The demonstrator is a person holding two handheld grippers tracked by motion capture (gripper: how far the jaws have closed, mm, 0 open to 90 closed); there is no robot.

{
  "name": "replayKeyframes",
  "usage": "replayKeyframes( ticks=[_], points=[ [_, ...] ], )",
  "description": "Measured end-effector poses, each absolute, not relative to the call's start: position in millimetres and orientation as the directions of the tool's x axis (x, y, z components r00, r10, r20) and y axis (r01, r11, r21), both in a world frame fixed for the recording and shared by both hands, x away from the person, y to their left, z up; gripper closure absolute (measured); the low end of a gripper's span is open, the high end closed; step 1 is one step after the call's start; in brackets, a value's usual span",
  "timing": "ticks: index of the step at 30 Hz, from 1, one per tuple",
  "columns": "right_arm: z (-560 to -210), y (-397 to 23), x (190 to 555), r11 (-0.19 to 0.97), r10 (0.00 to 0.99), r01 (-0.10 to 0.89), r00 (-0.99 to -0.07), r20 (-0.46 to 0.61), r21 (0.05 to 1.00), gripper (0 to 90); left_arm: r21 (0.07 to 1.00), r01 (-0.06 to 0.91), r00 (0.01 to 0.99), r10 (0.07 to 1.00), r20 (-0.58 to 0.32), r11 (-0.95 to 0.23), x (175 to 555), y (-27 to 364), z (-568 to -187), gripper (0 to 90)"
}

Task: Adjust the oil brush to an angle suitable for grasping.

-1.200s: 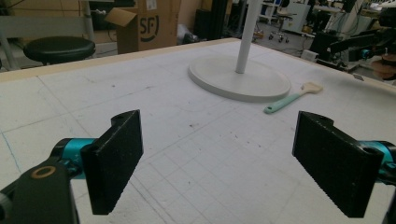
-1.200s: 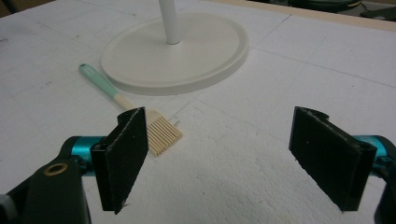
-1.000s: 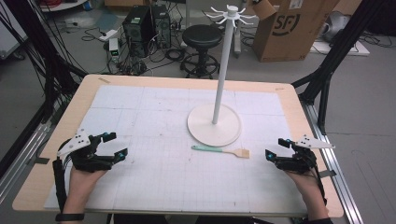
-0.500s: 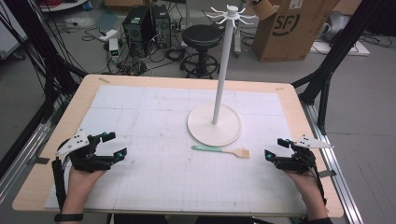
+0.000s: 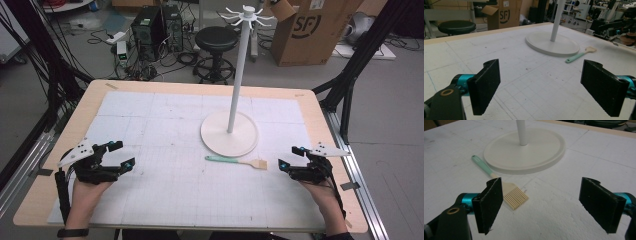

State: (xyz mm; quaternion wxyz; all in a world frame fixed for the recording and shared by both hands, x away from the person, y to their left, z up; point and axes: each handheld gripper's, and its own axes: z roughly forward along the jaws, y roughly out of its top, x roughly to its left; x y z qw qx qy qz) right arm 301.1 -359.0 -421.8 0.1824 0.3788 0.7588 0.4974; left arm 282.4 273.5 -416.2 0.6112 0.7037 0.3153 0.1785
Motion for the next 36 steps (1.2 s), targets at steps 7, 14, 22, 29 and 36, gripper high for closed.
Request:
replayKeyframes(
  ticks=[7,14,22,29,36],
  points=[
    [-423,-347,311,0.240,0.716,0.370,-0.692,0.094,0.897,18.7,0.972,0.229,0.735,0.664,-0.137,-0.053,283,274,-416,16.7],
    [-422,-333,321,0.266,0.673,0.368,-0.733,0.102,0.891,18.7,0.971,0.232,0.739,0.659,-0.142,-0.051,284,273,-417,16.7],
    [-421,-311,332,0.318,0.640,0.371,-0.763,0.091,0.872,18.7,0.972,0.230,0.738,0.660,-0.144,-0.046,283,273,-416,16.7],
    [-423,-292,340,0.366,0.607,0.372,-0.790,0.084,0.853,18.7,0.972,0.230,0.737,0.660,-0.145,-0.043,283,275,-416,16.7],
    [-426,-278,345,0.391,0.592,0.380,-0.801,0.087,0.838,18.9,0.973,0.226,0.737,0.660,-0.146,-0.036,283,275,-415,16.7]
  ],
)
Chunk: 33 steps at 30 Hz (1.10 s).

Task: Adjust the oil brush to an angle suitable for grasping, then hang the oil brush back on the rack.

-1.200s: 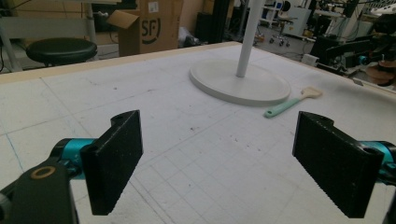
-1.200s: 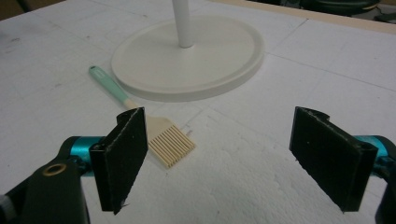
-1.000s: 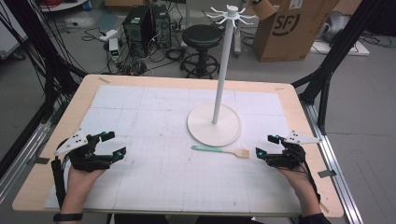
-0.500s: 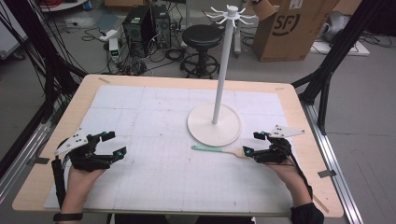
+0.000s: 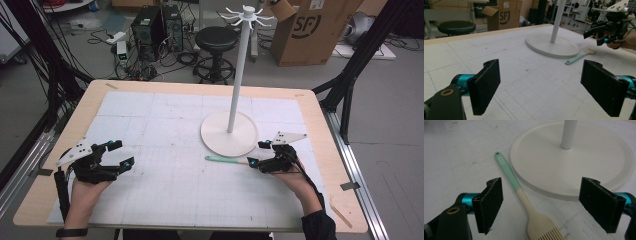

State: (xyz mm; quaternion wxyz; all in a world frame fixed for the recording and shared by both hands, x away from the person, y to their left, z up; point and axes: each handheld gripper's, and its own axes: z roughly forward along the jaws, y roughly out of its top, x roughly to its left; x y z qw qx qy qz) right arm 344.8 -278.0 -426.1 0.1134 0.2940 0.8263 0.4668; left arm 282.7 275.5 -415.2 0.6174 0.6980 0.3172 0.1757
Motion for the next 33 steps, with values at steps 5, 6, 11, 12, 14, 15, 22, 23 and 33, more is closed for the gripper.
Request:
replayKeyframes(
  ticks=[5,6,11,12,14,15,22,23,33],
  points=[
    [-428,-270,347,0.409,0.577,0.381,-0.812,0.087,0.829,19.2,0.973,0.227,0.737,0.660,-0.147,-0.037,283,275,-415,16.7],
    [-428,-268,347,0.414,0.574,0.379,-0.814,0.086,0.827,19.2,0.973,0.226,0.737,0.660,-0.145,-0.038,283,275,-415,16.7],
    [-430,-265,349,0.421,0.572,0.386,-0.815,0.089,0.821,19.3,0.974,0.224,0.741,0.657,-0.142,-0.041,283,276,-416,16.7],
    [-430,-264,350,0.423,0.573,0.384,-0.815,0.087,0.821,19.3,0.974,0.224,0.741,0.656,-0.144,-0.040,283,276,-415,16.7],
    [-430,-263,351,0.423,0.573,0.386,-0.815,0.089,0.820,19.3,0.974,0.222,0.740,0.657,-0.143,-0.038,283,277,-415,16.7],
    [-430,-263,351,0.423,0.573,0.386,-0.815,0.089,0.820,19.3,0.974,0.222,0.740,0.657,-0.143,-0.038,283,277,-415,16.7],
    [-436,-257,352,0.466,0.556,0.390,-0.827,0.080,0.794,21.4,0.974,0.225,0.737,0.660,-0.145,-0.036,283,277,-415,16.7],
    [-437,-256,352,0.472,0.550,0.387,-0.832,0.078,0.792,22.9,0.974,0.225,0.737,0.660,-0.144,-0.040,283,277,-415,16.7],
    [-441,-247,350,0.543,0.493,0.368,-0.868,0.068,0.755,36.5,0.973,0.227,0.739,0.658,-0.145,-0.041,282,277,-415,16.8]
  ],
)
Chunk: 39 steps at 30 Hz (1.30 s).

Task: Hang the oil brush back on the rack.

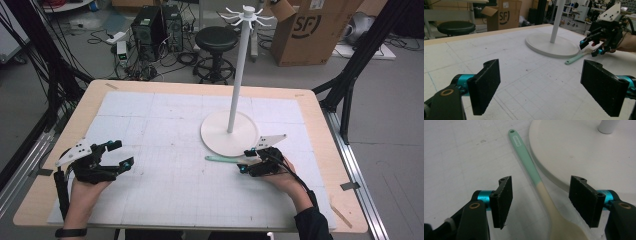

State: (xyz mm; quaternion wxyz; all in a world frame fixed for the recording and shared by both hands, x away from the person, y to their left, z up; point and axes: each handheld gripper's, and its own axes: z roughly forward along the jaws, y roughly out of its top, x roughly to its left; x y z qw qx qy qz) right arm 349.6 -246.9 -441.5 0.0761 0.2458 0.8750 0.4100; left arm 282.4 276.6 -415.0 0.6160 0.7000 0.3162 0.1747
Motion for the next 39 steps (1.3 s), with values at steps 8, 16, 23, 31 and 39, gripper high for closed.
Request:
replayKeyframes(
  ticks=[8,16,23,31,39],
  points=[
    [-444.2,-245.9,352.1,0.567,0.471,0.365,-0.879,0.072,0.738,50.0,0.972,0.232,0.740,0.657,-0.144,-0.048,282.4,276.1,-415.4,16.8],
    [-444.0,-241.9,353.1,0.598,0.463,0.343,-0.886,0.038,0.724,60.5,0.972,0.232,0.739,0.658,-0.145,-0.046,281.8,276.8,-415.0,16.8],
    [-443.7,-241.6,352.6,0.616,0.449,0.321,-0.894,0.015,0.719,70.2,0.971,0.235,0.740,0.657,-0.144,-0.052,282.1,275.6,-415.5,16.9],
    [-443.3,-241.0,351.9,0.618,0.434,0.325,-0.900,0.034,0.716,79.6,0.971,0.234,0.742,0.655,-0.145,-0.050,281.8,274.8,-415.6,17.0],
    [-441.6,-239.3,353.6,0.639,0.418,0.311,-0.908,0.022,0.703,78.9,0.970,0.237,0.744,0.653,-0.144,-0.056,282.5,273.9,-416.3,17.1]
  ],
)
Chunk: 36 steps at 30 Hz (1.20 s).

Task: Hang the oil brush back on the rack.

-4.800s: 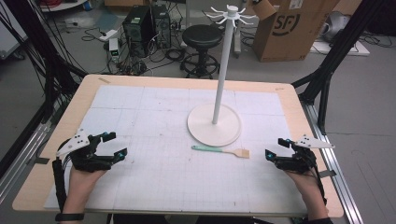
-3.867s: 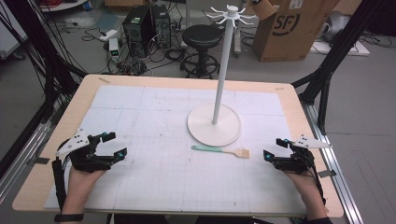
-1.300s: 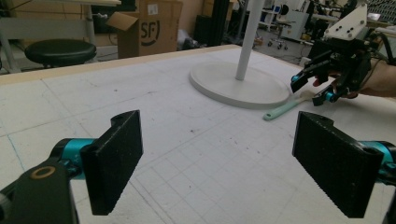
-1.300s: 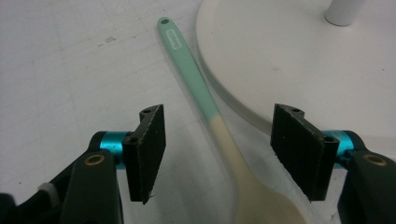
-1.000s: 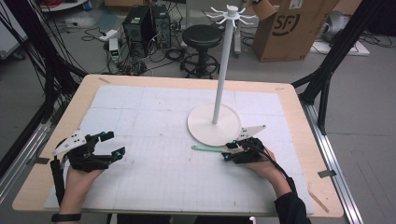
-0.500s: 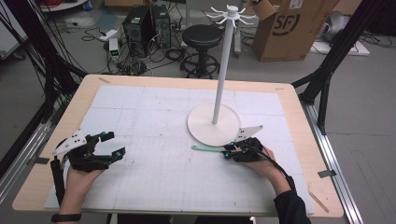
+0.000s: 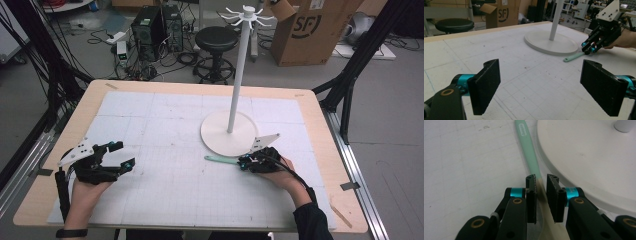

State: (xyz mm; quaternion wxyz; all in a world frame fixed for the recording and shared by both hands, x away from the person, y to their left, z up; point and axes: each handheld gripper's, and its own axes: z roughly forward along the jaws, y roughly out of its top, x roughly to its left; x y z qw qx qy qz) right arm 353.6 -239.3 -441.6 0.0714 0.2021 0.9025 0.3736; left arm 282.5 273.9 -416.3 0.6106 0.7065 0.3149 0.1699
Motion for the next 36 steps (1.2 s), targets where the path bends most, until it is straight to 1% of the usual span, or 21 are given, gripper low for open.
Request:
replayKeyframes(
  ticks=[5,8,18,27,36],
  points=[
    [-441,-239,354,0.643,0.420,0.317,-0.907,0.025,0.697,80.9,0.970,0.236,0.741,0.655,-0.144,-0.055,282,274,-416,17.1],
    [-439,-236,351,0.661,0.411,0.296,-0.911,-0.003,0.690,82.7,0.970,0.235,0.742,0.655,-0.144,-0.054,282,274,-416,17.1],
    [-433,-234,345,0.649,0.399,0.283,-0.917,0.001,0.706,83.1,0.971,0.235,0.742,0.654,-0.145,-0.052,282,275,-416,17.2],
    [-422,-240,339,0.594,0.409,0.280,-0.912,0.017,0.754,83.2,0.971,0.235,0.741,0.656,-0.146,-0.049,281,275,-415,17.2],
    [-406,-256,335,0.492,0.444,0.287,-0.895,0.046,0.822,83.1,0.971,0.234,0.741,0.656,-0.144,-0.051,282,275,-415,17.2]
  ],
)
